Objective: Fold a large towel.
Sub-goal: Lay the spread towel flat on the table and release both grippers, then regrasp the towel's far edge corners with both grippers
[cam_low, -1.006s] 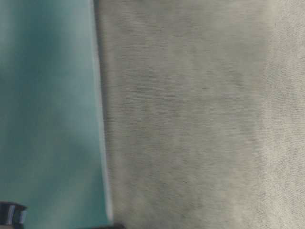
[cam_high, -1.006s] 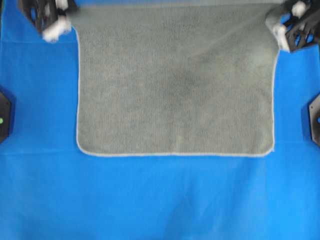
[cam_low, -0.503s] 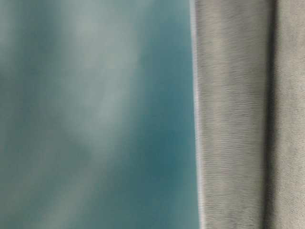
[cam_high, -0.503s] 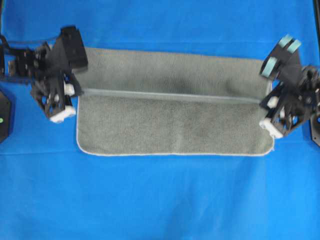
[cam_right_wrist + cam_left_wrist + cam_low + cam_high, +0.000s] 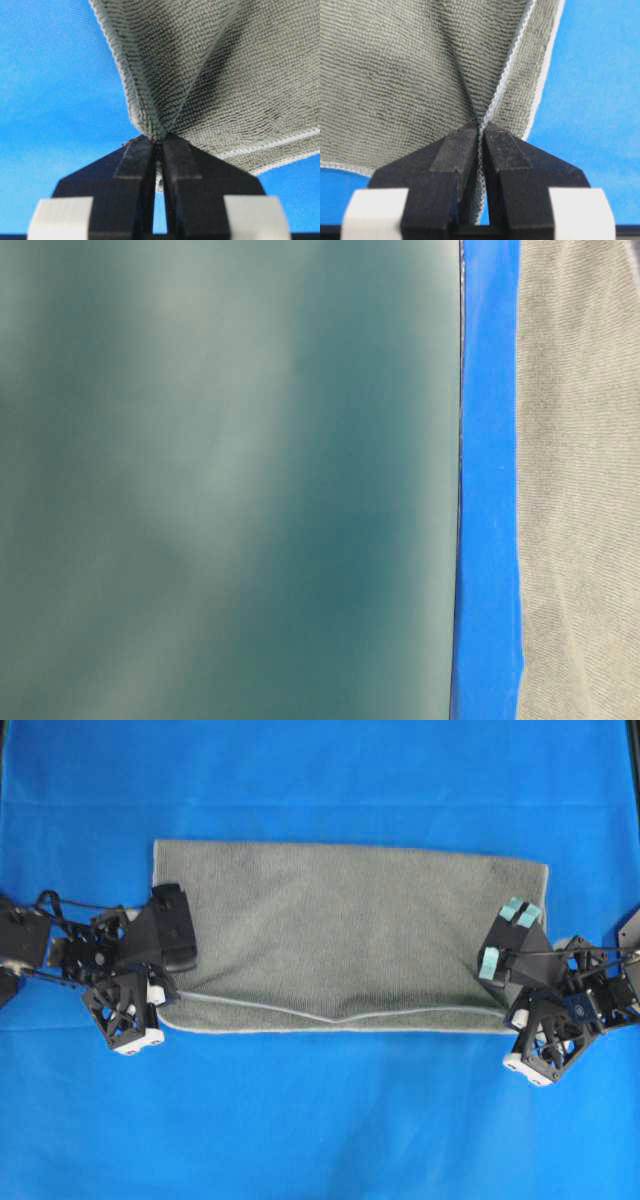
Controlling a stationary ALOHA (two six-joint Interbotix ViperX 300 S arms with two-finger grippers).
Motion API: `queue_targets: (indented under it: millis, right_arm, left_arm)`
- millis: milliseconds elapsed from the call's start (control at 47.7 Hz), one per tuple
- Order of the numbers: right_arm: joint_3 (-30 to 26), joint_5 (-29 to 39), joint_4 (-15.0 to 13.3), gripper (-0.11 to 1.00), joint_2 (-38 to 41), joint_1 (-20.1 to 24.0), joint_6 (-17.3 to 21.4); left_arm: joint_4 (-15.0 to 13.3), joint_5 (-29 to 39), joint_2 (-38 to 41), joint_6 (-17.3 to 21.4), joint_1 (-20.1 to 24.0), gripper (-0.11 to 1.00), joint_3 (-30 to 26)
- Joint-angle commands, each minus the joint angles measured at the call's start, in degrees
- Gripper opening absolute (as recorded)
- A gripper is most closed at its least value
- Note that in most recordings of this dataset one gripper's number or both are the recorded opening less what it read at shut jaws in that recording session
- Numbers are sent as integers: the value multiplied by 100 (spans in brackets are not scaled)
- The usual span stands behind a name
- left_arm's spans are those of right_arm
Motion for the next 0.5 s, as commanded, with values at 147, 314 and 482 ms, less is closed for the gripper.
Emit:
queue_targets:
  millis: [147, 314, 482]
  right_arm:
    - [-35, 18, 0, 2, -35, 0, 0]
    - [-35, 246, -26, 30, -35, 0, 44]
    - [-237, 905, -141, 66, -211, 0, 88]
  left_arm:
    - [9, -26, -44, 18, -35, 6, -114]
    - [9, 105, -158, 18, -35, 38, -167]
    - [35, 932, -721, 88, -26, 62, -457]
